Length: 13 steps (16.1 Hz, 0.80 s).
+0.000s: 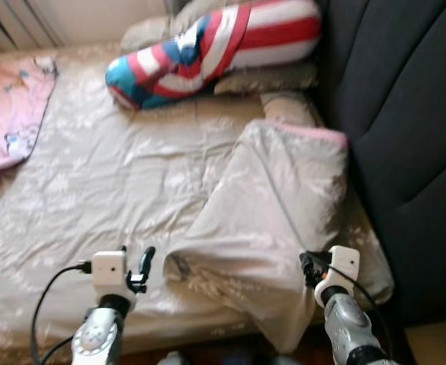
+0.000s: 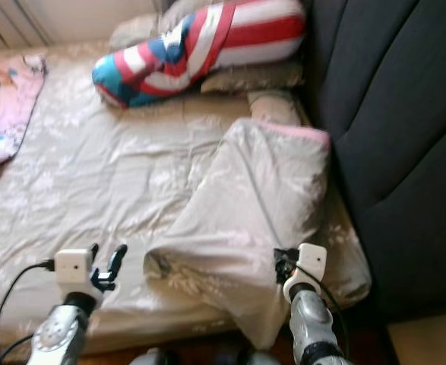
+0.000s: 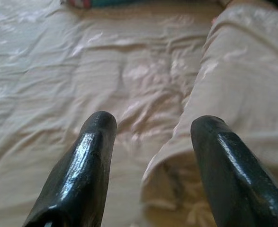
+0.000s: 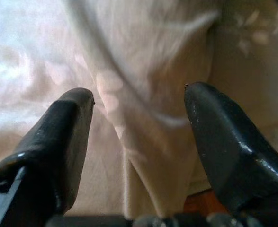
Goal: Clean up the room
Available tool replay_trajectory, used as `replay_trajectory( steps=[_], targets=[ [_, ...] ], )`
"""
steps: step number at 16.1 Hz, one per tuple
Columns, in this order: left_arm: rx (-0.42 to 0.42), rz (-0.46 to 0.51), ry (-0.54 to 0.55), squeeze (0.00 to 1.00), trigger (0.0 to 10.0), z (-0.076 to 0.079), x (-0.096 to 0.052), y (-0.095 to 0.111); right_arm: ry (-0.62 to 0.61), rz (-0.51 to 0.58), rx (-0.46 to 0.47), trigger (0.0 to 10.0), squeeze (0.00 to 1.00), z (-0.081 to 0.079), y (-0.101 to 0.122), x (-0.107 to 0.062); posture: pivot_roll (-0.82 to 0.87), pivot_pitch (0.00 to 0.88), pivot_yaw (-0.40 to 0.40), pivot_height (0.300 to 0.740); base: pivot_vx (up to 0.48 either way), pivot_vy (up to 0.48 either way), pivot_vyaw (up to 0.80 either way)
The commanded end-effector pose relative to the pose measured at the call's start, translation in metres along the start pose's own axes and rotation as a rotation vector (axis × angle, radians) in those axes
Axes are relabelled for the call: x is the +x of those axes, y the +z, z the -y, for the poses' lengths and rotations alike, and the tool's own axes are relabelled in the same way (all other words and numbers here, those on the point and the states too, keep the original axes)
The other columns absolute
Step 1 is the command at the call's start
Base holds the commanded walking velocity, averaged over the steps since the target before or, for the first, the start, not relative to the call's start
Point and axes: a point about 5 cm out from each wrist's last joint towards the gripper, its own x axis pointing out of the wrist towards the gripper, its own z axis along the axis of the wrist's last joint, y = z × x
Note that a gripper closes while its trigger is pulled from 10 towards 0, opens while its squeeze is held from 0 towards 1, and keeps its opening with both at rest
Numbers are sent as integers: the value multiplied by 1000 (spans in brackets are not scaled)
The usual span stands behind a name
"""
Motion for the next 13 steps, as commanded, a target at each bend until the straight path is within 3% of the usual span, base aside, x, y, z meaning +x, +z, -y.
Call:
replay_trajectory(
  steps=[1, 5, 11, 12, 13],
  targets=[
    [2, -3, -1, 0, 10000, -4, -3, 4, 0, -27, 50, 10000, 1000, -3, -4, 0, 114, 314, 49, 693, 0, 0, 0],
    [11, 17, -11, 0, 10000, -2, -3, 16, -9, -30, 65, 10000, 1000, -4, 4, 5, 121, 316, 54, 693, 0, 0, 0],
    [12, -23, -13, 0, 10000, -1, -10, 18, -28, -67, 75, 10000, 1000, 3, -4, 2, 126, 352, 66, 693, 0, 0, 0],
    [12, -24, -12, 0, 10000, -1, -10, 19, -29, -86, 75, 10000, 753, 2, -7, 1, 125, 354, 68, 693, 0, 0, 0],
    [14, -27, -11, 0, 10000, -2, -11, 20, -26, -121, 77, 10000, 0, 1, -14, -1, 125, 354, 69, 693, 0, 0, 0]
  ],
)
